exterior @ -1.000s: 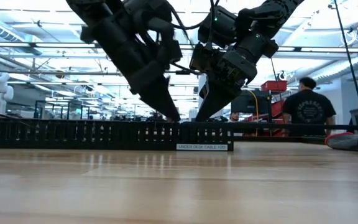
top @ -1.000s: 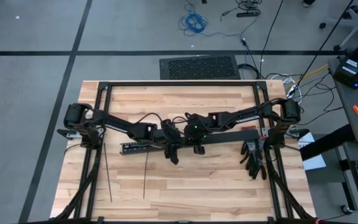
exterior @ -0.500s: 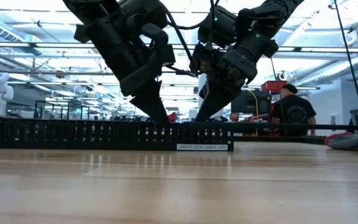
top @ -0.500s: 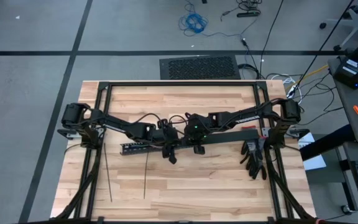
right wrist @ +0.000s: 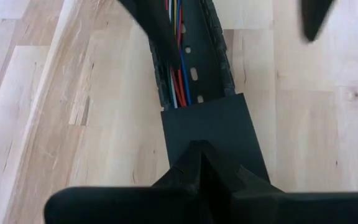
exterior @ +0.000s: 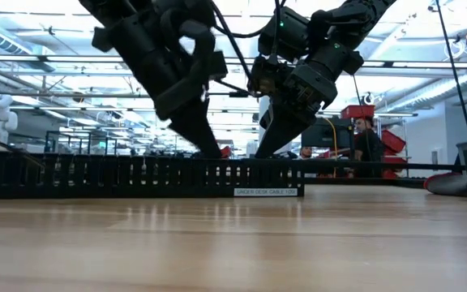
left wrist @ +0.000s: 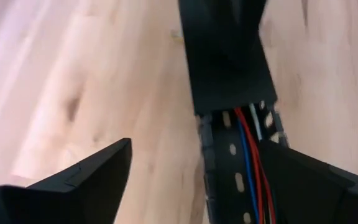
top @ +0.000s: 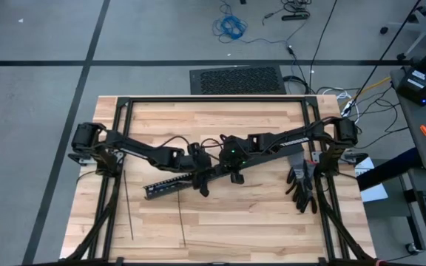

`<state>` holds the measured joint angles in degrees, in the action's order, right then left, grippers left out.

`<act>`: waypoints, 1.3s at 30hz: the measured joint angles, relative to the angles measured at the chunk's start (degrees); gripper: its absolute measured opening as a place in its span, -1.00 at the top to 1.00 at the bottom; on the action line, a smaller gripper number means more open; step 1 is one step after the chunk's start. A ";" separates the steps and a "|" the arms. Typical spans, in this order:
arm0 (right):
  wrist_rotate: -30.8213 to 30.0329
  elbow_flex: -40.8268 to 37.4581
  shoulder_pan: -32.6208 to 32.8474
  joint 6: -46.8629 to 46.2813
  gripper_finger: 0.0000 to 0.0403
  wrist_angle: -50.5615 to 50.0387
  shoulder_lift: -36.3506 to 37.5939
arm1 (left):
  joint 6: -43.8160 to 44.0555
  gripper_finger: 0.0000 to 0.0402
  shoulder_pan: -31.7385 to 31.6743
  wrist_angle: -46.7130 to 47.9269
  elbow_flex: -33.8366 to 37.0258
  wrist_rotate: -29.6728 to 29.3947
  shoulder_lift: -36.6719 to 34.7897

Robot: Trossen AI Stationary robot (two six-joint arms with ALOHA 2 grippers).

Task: Ziptie cables
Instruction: Close the black cable duct with the cable duct cover

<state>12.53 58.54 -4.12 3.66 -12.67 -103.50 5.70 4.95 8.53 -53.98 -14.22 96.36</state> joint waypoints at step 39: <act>-0.37 -0.09 0.00 0.46 1.00 0.62 -0.02 | 13.50 -0.73 7.34 -5.05 0.00 -11.17 5.60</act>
<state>12.16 58.46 -4.12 4.12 -12.05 -103.53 19.21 12.29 3.49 -53.98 -25.39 101.96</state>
